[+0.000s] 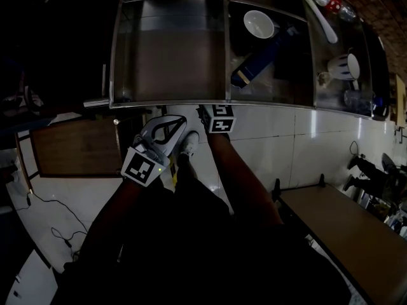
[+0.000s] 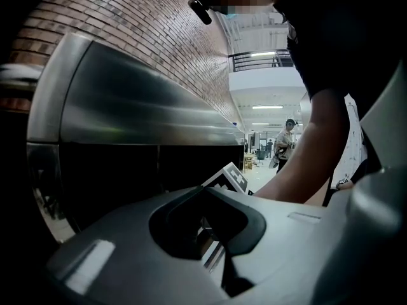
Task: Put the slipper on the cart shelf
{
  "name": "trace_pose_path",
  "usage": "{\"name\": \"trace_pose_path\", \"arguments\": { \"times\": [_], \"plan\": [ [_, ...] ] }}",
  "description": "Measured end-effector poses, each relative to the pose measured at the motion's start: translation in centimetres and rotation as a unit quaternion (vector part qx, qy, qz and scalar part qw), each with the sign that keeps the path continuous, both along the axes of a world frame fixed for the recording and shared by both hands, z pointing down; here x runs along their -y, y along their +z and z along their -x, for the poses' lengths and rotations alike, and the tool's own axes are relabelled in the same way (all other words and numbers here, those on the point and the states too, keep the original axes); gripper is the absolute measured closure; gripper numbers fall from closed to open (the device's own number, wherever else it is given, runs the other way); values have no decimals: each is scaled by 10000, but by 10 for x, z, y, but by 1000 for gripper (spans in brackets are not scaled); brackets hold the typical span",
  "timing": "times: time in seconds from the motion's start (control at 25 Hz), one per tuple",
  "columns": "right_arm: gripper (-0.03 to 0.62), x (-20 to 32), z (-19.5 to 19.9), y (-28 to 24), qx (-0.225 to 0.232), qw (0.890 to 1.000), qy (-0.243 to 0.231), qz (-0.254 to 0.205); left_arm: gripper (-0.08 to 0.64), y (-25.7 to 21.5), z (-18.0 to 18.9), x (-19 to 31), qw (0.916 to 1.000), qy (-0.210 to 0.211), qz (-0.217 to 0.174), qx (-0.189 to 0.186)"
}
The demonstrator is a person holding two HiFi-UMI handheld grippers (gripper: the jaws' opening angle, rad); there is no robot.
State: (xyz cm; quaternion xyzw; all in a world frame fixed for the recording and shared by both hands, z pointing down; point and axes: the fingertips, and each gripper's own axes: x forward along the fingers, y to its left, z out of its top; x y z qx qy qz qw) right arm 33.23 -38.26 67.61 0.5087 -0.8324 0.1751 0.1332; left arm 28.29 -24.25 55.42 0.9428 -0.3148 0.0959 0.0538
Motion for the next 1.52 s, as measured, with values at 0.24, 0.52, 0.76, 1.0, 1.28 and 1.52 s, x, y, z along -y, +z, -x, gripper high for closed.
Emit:
{"name": "trace_pose_path", "arguments": {
  "times": [0.24,0.52,0.76,1.0,1.28,1.52],
  "plan": [
    [230,-4,-8,-9,-121,9996,208,-119,560,-8,7,-5,10000,15,-47,-77],
    [230,-46,3,-27,-48,9999,-141,-71,560,-22,23,-28,9998,93,-92,-118],
    [230,-96,21,-57,-59,9987,-410,-291,560,-32,50,-48,9996,145,-144,-212],
    [230,-161,73,-99,-129,9917,-1123,-619,560,-51,90,-82,9991,148,-206,-336],
    [233,-235,144,-158,66,9782,-1802,-1034,560,-71,139,-125,9984,238,-199,-465],
    [250,-284,190,-199,238,9739,-1926,-1178,560,-89,177,-158,9973,362,-321,-558]
  ]
}}
